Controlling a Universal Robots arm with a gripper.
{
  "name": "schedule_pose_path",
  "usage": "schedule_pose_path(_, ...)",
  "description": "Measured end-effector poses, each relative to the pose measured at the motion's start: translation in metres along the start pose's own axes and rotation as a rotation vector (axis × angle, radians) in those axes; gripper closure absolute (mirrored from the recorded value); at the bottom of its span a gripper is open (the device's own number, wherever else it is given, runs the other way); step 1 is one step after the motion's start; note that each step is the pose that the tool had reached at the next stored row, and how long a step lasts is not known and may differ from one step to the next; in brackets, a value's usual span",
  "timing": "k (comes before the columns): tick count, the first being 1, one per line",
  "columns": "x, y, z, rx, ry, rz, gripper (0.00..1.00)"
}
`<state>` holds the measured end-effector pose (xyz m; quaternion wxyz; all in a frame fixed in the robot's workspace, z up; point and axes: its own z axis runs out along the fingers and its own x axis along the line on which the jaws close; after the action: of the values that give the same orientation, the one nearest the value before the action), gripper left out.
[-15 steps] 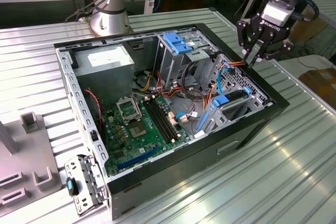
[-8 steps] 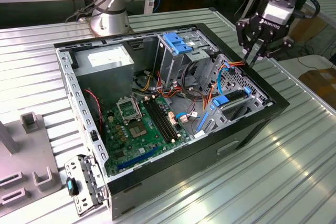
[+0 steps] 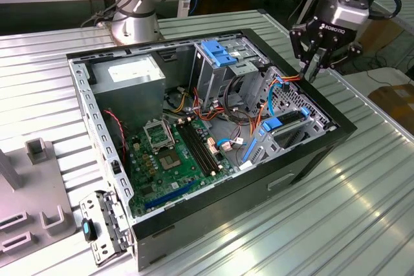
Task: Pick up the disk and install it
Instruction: 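Insert the first disk wire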
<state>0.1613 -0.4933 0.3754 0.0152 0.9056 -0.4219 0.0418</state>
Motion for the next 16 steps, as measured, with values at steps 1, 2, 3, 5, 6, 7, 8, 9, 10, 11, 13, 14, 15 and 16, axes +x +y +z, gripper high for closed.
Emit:
schedule_pose_path(1, -0.0015, -0.0013, 0.0000, 0.0019, 0.0009, -0.019, 0.73)
schedule_pose_path(2, -0.0016, -0.0013, 0.0003, 0.0056, 0.0005, -0.060, 0.73)
schedule_pose_path(3, -0.0016, -0.0013, 0.0004, 0.0073, 0.0003, -0.079, 0.73)
schedule_pose_path(5, -0.0016, -0.0013, 0.0009, 0.0115, 0.0001, -0.125, 0.73)
schedule_pose_path(6, -0.0017, -0.0013, 0.0018, 0.0170, -0.0003, -0.187, 0.73)
schedule_pose_path(7, -0.0019, -0.0014, 0.0026, 0.0195, 0.0011, -0.229, 0.73)
schedule_pose_path(8, -0.0019, -0.0014, 0.0028, 0.0154, 0.0093, -0.266, 0.73)
schedule_pose_path(9, -0.0020, -0.0014, 0.0029, 0.0104, 0.0165, -0.289, 0.73)
schedule_pose_path(10, -0.0023, -0.0017, 0.0030, 0.0057, 0.0227, -0.302, 0.73)
schedule_pose_path(11, -0.0033, -0.0025, 0.0031, 0.0034, 0.0270, -0.306, 0.73)
schedule_pose_path(13, -0.0104, -0.0083, 0.0030, 0.0039, 0.0369, -0.313, 0.73)
schedule_pose_path(14, -0.0112, -0.0089, 0.0034, 0.0060, 0.0385, -0.320, 0.73)
schedule_pose_path(15, -0.0112, -0.0089, 0.0036, 0.0080, 0.0389, -0.342, 0.73)
schedule_pose_path(16, -0.0112, -0.0089, 0.0037, 0.0095, 0.0391, -0.357, 0.73)
